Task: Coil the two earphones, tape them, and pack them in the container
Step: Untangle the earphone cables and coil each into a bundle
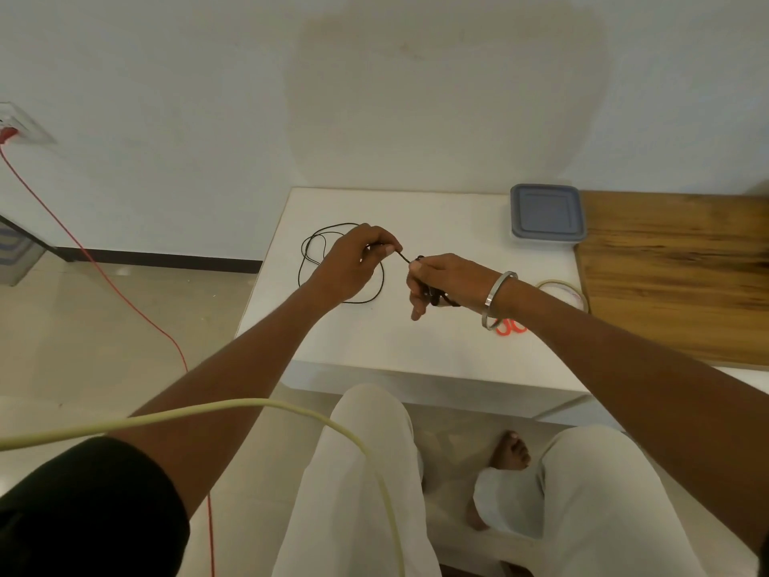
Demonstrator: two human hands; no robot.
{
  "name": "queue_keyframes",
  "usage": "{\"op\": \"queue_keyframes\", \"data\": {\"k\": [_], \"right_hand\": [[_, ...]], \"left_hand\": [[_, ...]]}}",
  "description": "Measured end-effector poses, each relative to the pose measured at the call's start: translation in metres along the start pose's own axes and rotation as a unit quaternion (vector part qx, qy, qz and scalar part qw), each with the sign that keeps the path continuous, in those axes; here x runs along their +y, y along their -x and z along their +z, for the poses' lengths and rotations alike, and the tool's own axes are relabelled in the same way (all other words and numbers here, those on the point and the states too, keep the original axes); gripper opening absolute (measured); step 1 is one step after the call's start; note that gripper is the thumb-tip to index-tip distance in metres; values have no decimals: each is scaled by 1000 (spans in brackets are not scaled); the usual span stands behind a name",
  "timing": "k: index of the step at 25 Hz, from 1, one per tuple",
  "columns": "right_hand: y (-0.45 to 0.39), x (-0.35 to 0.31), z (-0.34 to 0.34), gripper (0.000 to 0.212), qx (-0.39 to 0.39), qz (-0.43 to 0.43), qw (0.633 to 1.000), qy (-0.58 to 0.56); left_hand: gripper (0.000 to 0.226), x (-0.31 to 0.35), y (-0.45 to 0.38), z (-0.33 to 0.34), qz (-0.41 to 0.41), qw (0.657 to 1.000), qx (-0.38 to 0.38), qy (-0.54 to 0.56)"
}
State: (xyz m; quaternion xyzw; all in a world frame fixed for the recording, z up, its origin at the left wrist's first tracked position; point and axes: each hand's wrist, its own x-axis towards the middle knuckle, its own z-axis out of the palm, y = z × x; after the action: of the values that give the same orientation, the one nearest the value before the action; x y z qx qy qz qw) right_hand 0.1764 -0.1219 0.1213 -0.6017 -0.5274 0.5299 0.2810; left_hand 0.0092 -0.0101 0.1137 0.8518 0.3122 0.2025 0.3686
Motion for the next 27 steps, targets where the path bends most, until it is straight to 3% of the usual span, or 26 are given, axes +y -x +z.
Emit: {"op": "queue_keyframes", "data": {"k": [3,7,11,14,19,23,27], "right_hand": [[-1,-16,10,39,-63,7,970,-233],[-1,-33,15,38,-58,-48,915,-397],[2,-38,13,38,-28,-67,895,-440],[-1,-43,9,38,25,-78,873,-481],[-13,-43,6,40,150,-81,884,-436],[-14,-30,5,39,262,-106,928,-245],[-18,-20,4,39,327,-117,935,-72]], "left_hand": [[21,1,4,10,-13,999,-7,39],[54,12,8,22,-150,957,-25,248],[43,7,10,29,-163,958,-40,230],[29,4,16,34,-136,981,-74,119],[33,13,26,41,-73,983,-123,112],[30,11,28,43,-72,980,-153,105],[29,12,29,40,-77,980,-170,75]]}}
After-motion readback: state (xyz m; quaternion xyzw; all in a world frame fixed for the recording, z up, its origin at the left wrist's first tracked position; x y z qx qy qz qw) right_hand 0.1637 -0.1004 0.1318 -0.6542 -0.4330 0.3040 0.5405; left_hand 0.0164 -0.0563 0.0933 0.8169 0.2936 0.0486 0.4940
